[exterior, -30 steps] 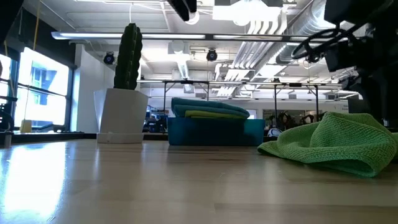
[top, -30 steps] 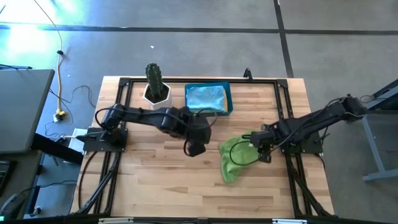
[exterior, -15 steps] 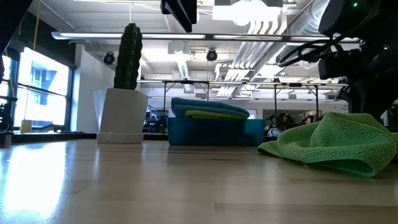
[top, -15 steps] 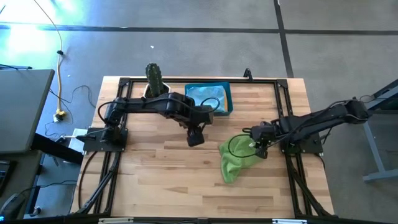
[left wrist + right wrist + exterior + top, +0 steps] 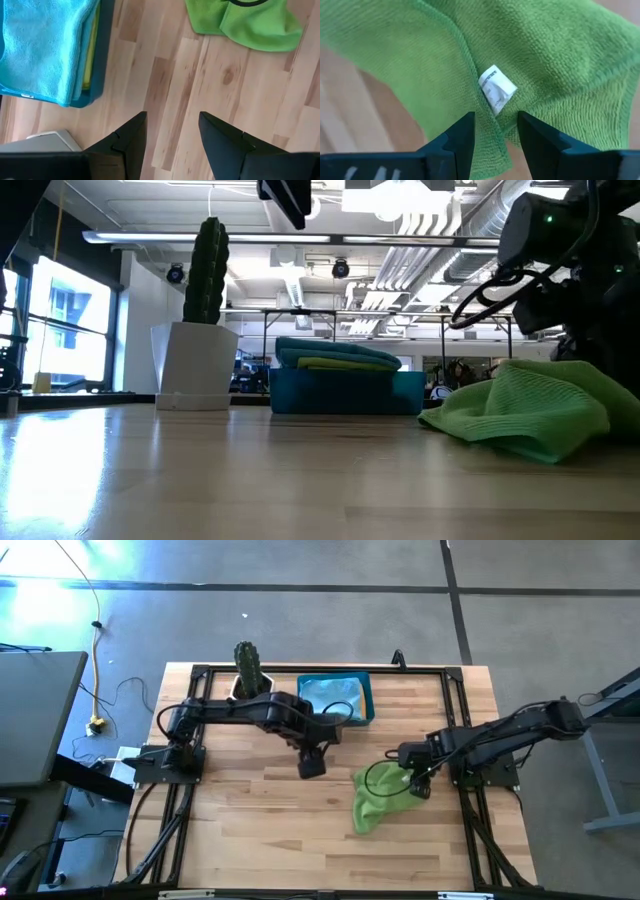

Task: Fold microfiber towels
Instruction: Fold the green microfiber towel

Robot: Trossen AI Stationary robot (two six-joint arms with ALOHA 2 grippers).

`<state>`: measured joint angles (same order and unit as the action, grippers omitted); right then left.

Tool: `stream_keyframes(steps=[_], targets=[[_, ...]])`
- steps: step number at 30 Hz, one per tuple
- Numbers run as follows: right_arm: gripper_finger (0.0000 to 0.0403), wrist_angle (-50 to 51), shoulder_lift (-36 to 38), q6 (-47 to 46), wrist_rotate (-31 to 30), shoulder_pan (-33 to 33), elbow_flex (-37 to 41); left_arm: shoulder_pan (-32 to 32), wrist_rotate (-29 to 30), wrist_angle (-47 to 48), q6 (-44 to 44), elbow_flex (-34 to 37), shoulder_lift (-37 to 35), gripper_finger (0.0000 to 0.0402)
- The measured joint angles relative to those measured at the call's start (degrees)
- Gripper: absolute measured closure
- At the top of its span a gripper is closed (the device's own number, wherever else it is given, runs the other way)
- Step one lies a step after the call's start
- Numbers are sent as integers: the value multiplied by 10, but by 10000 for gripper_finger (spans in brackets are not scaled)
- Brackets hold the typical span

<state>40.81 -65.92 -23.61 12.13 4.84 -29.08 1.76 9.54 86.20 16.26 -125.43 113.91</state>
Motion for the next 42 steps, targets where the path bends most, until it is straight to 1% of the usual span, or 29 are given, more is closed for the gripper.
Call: stream_keyframes(steps=[9,14,20,28,31,33,35,37,42], targets=[[263,-7,1,-35,107,1,0,-4,-1,16,-4,0,-6,232],[263,-13,1,-50,151,17,0,-7,1,31,-7,0,-8,232],[263,-24,1,-94,136,45,-1,-7,1,32,-26,0,-11,232],[263,-57,1,-141,136,88,-1,-9,-8,32,-30,0,-11,232],[264,-64,1,-153,129,107,-1,-12,-28,31,-34,0,-11,232],[271,-64,1,-166,109,120,-1,-16,-39,27,-36,0,-11,232],[285,-64,1,-180,85,132,-1,-22,-44,20,-44,0,-11,232],[308,-64,1,-194,63,143,-1,-28,-47,11,-45,0,-11,232],[389,-65,1,-225,27,171,-1,-42,-76,-17,-44,0,-11,232]])
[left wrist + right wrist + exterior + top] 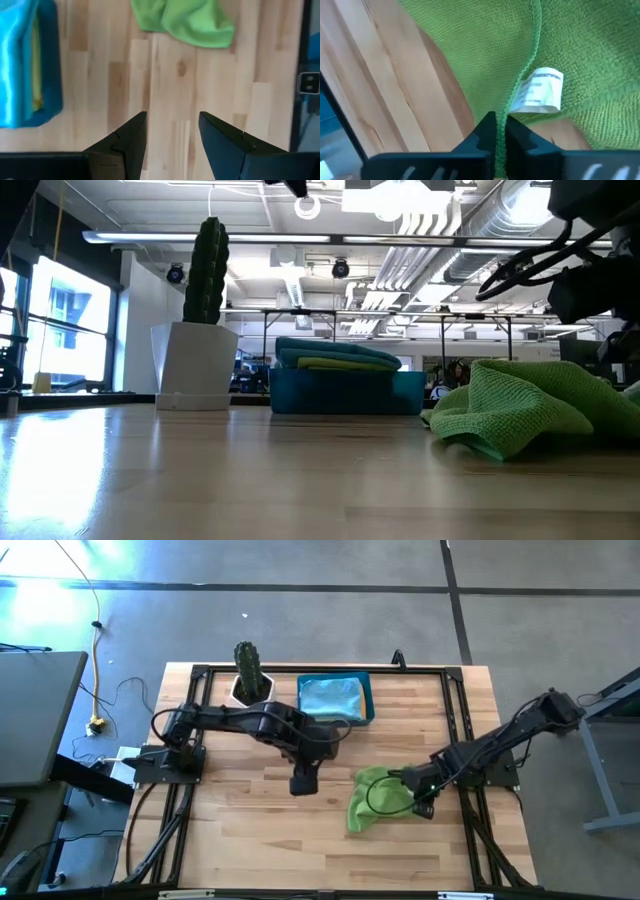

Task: Fold microfiber towels
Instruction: Fold the green microfiber towel

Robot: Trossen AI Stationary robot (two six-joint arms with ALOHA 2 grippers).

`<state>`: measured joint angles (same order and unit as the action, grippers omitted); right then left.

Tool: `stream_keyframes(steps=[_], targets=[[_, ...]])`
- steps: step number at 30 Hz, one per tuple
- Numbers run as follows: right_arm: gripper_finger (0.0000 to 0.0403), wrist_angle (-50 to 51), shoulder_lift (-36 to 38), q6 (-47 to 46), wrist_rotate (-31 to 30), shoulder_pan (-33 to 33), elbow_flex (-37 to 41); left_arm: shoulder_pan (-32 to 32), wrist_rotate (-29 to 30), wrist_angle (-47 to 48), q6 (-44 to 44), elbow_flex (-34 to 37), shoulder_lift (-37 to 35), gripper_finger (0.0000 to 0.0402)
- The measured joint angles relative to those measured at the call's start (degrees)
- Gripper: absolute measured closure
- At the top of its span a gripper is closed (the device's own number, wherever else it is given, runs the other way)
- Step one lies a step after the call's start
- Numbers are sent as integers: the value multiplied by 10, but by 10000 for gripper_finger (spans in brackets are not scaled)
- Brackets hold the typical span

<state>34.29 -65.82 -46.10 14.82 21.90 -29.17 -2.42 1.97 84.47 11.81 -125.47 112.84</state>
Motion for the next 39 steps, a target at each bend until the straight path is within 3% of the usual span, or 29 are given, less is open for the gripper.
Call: stream_keyframes(steps=[7,12,19,23,32,39], targets=[[401,-23,0,-30,-22,40,-1,-22,-43,-52,-5,1,8,232],[402,-14,0,-8,-38,72,-46,-37,-71,-93,-5,1,15,232],[402,98,0,42,-114,121,-155,-56,-73,-170,4,0,26,232],[402,173,0,58,-144,141,-199,-64,-68,-231,-33,0,53,232],[403,197,0,115,-190,181,-258,-38,-67,-379,-99,1,139,232],[403,192,0,172,-238,199,-289,-7,-114,-496,-110,1,181,232]])
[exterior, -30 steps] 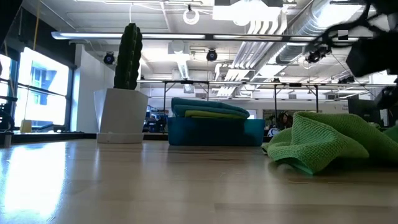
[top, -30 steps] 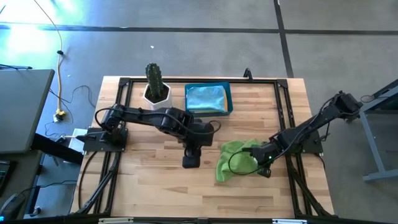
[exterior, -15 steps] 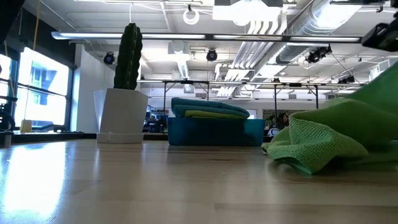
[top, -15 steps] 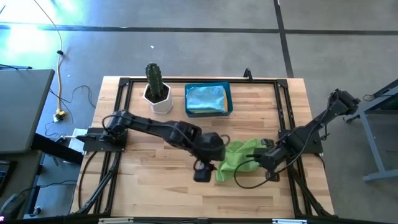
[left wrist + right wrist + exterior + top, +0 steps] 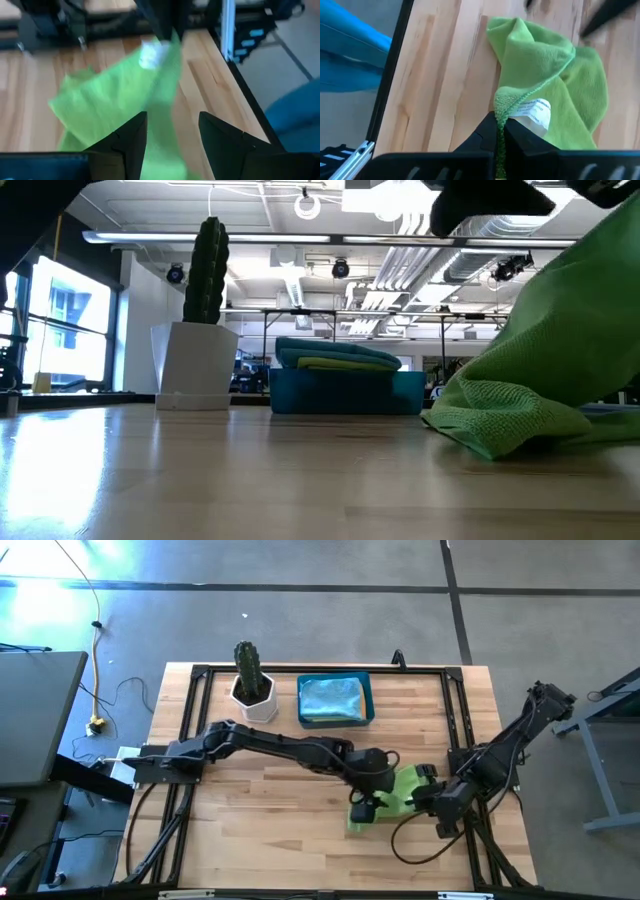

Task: Fold microfiber towels
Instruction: Fold the green microfiber towel

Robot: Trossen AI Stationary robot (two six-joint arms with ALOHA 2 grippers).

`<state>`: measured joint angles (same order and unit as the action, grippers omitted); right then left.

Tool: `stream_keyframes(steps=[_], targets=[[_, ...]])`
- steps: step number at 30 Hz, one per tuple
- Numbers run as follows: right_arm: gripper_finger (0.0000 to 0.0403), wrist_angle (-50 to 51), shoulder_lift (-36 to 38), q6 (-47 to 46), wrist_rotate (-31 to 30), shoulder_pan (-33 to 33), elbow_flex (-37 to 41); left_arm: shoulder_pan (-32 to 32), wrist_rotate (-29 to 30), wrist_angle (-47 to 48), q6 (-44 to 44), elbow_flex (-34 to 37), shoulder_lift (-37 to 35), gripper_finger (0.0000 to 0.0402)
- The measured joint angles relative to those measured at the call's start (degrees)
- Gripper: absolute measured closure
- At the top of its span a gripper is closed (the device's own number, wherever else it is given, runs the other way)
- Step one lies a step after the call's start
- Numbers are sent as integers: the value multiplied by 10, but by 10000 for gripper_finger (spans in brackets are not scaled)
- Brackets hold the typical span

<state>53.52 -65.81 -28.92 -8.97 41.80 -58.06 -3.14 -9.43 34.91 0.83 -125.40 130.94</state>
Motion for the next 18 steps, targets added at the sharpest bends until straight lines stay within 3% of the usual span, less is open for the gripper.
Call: stream_keyframes(steps=[4,9,18], targets=[[403,-10,0,27,-11,0,0,8,-4,-89,-27,0,18,232],[403,-22,0,67,-45,0,0,13,-93,-160,-14,0,55,232],[403,-7,0,39,-56,-1,0,13,-133,-110,-27,0,76,232]])
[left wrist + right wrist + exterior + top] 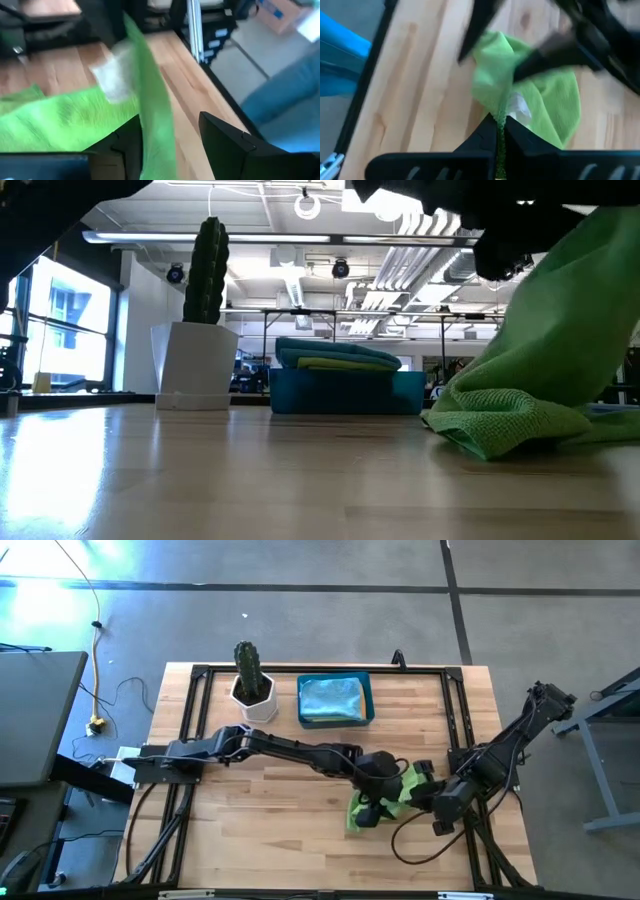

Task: Fold microfiber towels
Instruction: Fold the green microfiber towel

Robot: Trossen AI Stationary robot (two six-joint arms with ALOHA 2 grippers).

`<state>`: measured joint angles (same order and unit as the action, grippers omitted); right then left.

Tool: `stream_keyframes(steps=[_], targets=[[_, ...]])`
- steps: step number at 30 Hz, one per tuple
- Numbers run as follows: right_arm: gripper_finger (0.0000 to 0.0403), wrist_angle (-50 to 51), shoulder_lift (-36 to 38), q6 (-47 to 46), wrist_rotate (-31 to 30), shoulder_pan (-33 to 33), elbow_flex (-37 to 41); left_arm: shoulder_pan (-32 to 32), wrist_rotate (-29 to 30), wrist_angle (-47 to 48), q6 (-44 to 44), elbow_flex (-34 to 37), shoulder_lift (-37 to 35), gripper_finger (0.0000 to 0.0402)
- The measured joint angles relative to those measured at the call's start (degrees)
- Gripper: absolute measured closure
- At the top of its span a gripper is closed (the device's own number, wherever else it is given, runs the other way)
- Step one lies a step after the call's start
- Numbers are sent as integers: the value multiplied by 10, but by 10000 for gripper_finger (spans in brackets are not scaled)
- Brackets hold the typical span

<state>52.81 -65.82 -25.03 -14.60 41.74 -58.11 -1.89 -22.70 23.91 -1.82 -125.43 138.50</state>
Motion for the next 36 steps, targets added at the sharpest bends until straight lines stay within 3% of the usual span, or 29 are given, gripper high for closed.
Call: stream_keyframes(steps=[6,12,21,27,36], targets=[[403,75,0,-39,1,0,0,0,-87,72,-14,0,-1,232],[403,130,0,-73,0,0,0,-5,-124,148,-38,0,-1,232],[403,145,0,-98,-32,0,0,-17,-110,223,-59,0,5,232],[403,160,0,-144,-33,0,0,-23,-44,262,-53,0,10,232],[403,174,0,-158,-33,0,0,-35,-17,300,-28,0,10,232]])
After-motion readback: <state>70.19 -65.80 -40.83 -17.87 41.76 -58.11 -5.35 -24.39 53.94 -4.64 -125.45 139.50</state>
